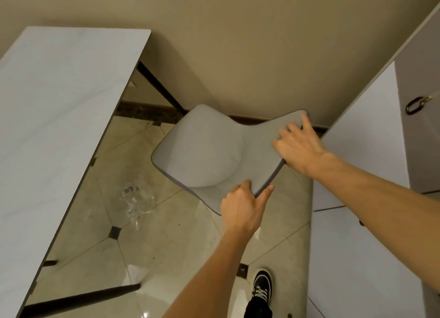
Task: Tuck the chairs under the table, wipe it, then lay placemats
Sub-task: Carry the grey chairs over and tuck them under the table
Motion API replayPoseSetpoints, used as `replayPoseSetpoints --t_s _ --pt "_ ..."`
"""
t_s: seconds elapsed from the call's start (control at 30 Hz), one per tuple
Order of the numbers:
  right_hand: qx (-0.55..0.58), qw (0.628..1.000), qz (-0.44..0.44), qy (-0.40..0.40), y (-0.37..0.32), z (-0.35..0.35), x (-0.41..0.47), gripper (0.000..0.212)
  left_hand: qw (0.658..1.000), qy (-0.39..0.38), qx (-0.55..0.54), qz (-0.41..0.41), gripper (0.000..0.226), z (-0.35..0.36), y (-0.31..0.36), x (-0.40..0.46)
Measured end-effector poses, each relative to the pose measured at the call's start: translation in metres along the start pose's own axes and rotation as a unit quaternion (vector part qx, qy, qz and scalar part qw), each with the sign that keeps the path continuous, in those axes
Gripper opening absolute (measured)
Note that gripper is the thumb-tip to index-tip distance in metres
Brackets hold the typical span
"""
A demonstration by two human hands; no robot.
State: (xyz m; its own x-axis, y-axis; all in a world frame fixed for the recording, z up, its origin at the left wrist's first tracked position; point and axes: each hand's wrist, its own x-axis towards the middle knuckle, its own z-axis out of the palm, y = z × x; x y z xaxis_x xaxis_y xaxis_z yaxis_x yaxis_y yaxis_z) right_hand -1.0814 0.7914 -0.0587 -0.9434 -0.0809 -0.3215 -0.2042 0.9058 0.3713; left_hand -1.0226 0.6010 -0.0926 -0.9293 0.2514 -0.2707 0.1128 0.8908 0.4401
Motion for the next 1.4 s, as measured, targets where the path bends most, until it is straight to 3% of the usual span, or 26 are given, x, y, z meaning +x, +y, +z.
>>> replayPoseSetpoints --t_s 0.3,0.57,0.67,0.87,1.1,1.3,1.4 --pt "-0.02 0.998 -0.045 0.05 0.034 -0.002 0.059 0.024 0.998 0.005 -0.059 -0.025 0.062 -0.005 0.016 0.051" --pt "-0.047 0.991 -0.103 0.076 0.087 0.0 0.127 0.029 0.981 0.007 -0.196 -0.017 0.026 -0.006 0.039 0.111" --pt "-0.065 0.987 -0.129 0.064 0.107 -0.01 0.148 0.037 0.972 -0.024 -0.235 -0.005 0.019 -0.012 0.05 0.132" --pt "-0.075 0.977 -0.177 0.089 0.121 -0.017 0.185 0.049 0.973 -0.036 -0.227 0.006 0.019 -0.021 0.052 0.166" --pt "-0.064 0.946 -0.3 0.104 0.117 -0.031 0.238 0.037 0.981 -0.005 -0.193 -0.013 0.018 -0.041 0.036 0.191" --pt "-0.068 0.919 -0.371 0.111 0.113 -0.049 0.281 0.036 0.974 0.049 -0.204 -0.087 0.048 -0.054 0.036 0.211" --pt "-0.054 0.916 -0.382 0.108 0.108 -0.054 0.3 0.038 0.971 0.062 -0.209 -0.096 0.043 -0.062 0.033 0.222"
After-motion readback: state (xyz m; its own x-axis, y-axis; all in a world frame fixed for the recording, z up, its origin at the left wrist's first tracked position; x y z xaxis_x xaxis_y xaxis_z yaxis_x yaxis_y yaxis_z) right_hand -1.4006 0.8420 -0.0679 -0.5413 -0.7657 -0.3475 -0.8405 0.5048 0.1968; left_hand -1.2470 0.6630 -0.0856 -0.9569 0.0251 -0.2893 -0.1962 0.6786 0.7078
